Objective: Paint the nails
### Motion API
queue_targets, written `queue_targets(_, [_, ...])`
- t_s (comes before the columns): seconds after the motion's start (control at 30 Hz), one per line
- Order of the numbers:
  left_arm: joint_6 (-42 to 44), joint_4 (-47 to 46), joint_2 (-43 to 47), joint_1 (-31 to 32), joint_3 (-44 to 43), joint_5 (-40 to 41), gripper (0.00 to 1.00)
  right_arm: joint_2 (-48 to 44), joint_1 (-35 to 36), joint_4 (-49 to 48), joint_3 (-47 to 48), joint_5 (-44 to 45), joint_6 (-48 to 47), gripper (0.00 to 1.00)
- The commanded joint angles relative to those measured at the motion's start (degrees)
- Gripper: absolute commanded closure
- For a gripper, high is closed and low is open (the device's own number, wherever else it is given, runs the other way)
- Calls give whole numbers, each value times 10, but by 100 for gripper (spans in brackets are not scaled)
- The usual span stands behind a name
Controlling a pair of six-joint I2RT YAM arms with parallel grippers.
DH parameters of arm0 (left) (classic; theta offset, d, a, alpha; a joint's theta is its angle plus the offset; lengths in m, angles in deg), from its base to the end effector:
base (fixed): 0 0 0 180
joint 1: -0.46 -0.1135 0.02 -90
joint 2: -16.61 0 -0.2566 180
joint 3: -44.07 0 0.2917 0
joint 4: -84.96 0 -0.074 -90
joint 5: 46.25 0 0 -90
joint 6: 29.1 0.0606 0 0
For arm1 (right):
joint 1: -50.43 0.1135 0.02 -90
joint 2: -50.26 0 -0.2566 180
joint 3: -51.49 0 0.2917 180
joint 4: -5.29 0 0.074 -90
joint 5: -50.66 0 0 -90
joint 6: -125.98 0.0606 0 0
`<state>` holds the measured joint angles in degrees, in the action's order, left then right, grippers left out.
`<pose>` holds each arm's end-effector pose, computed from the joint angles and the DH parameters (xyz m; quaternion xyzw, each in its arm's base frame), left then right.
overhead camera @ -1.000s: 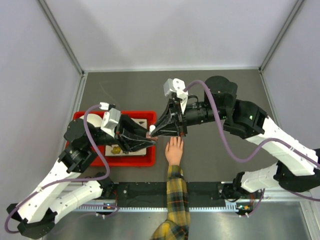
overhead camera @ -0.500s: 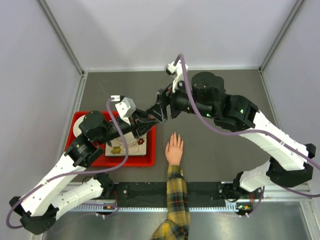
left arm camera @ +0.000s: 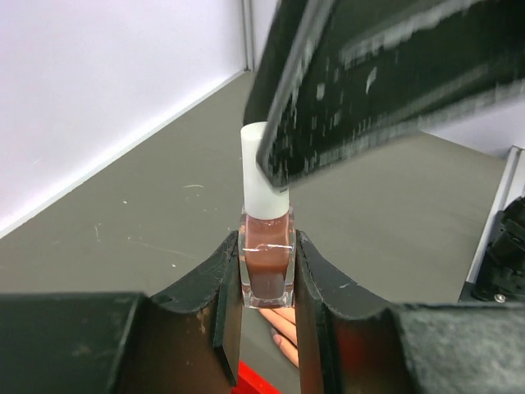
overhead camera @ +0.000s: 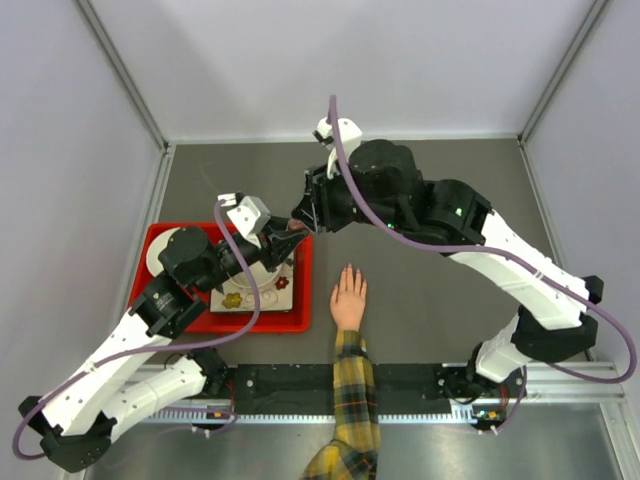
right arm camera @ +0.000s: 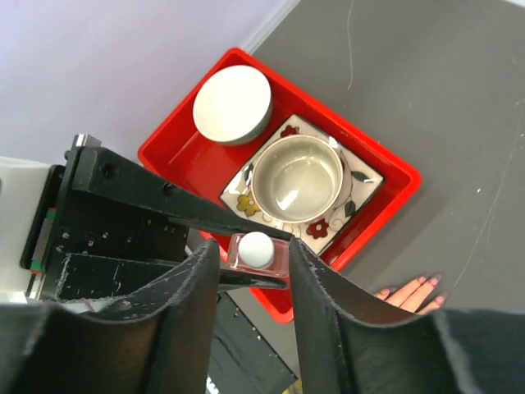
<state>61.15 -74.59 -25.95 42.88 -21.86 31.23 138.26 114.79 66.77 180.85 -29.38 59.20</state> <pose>0.1622 -0.1660 0.4095 0.3228 0.6091 -0.3293 0.6453 0.1633 0.3160 0.5167 -0.2404 0.7821 0.3435 0.4611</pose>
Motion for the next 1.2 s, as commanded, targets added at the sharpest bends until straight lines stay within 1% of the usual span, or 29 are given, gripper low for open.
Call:
queue_targets(0.0, [-1, -52, 9, 1, -2, 20, 100, 11, 11, 1, 21, 3, 15, 64])
queue_targets(0.1, [-1, -51, 11, 1, -5, 18, 100, 14, 14, -1, 20, -7, 12, 78])
queue_targets(0.13, [0, -50, 13, 1, -6, 17, 100, 14, 13, 0, 19, -6, 9, 86])
queue_targets(0.23, [-38, -51, 20, 1, -5, -9, 100, 2, 13, -10, 6, -14, -15, 100])
queue_targets(0.27, [-48, -55, 22, 0, -5, -32, 100, -4, 13, -17, -4, -26, -28, 100])
queue_targets(0.3, [-58, -65, 25, 1, -6, -94, 100, -18, 13, -27, -15, -41, -66, 100])
queue_targets(0.33, [-69, -71, 27, 0, -8, -128, 100, -27, 12, -46, -40, -82, -85, 100])
queue_targets(0.37, [-96, -80, 27, 1, -9, -165, 100, -39, 11, -60, -55, -104, -109, 100])
queue_targets(0.4, [-112, -108, 28, 1, -10, -209, 100, -62, 8, -74, -72, -137, -148, 100])
queue_targets(0.43, [-131, -127, 27, 1, -9, -274, 100, -75, 3, -86, -104, -191, -163, 100])
queue_targets(0.47, [-171, -144, 26, 0, -7, -305, 100, -83, 0, -102, -114, -222, -178, 100])
queue_targets(0.5, [-188, -159, 26, 1, -6, -328, 100, -89, -2, -103, -119, -254, -207, 100])
queue_targets(0.53, [-201, -175, 25, 1, -7, -364, 100, -98, -1, -106, -125, -312, -219, 100])
queue_targets(0.6, [-227, -179, 17, 1, -9, -391, 100, -103, -4, -108, -132, -372, -256, 100])
queue_targets(0.63, [-231, -169, 16, 1, -12, -400, 100, -107, -4, -108, -138, -423, -266, 100])
queue_targets(0.73, [-235, -155, 10, 1, -12, -401, 100, -113, -5, -116, -148, -454, -279, 100])
queue_targets(0.77, [-221, -144, 11, 1, -16, -370, 100, -112, -6, -115, -147, -443, -277, 100])
queue_targets(0.83, [-197, -122, 12, 1, -17, -327, 100, -108, -6, -111, -135, -383, -260, 88])
queue_targets(0.87, [-166, -93, 12, 1, -18, -296, 100, -104, -6, -110, -130, -356, -237, 79])
queue_targets(0.9, [-150, -68, 7, 1, -25, -240, 100, -101, -5, -110, -126, -302, -217, 60])
queue_targets(0.97, [-106, -32, 0, 1, -30, -174, 100, -97, -6, -113, -122, -257, -183, 45])
queue_targets(1.0, [-94, -28, -5, 1, -28, -124, 100, -95, -6, -115, -125, -220, -172, 36])
queue_targets(1.07, [-69, -28, -9, 1, -24, -86, 100, -91, -6, -112, -121, -173, -133, 31])
queue_targets(1.1, [-62, -36, -12, 1, -20, -68, 100, -83, -6, -107, -117, -119, -121, 29])
queue_targets(1.17, [-42, -47, -14, 1, -10, -31, 100, -72, -6, -76, -90, -54, -85, 29])
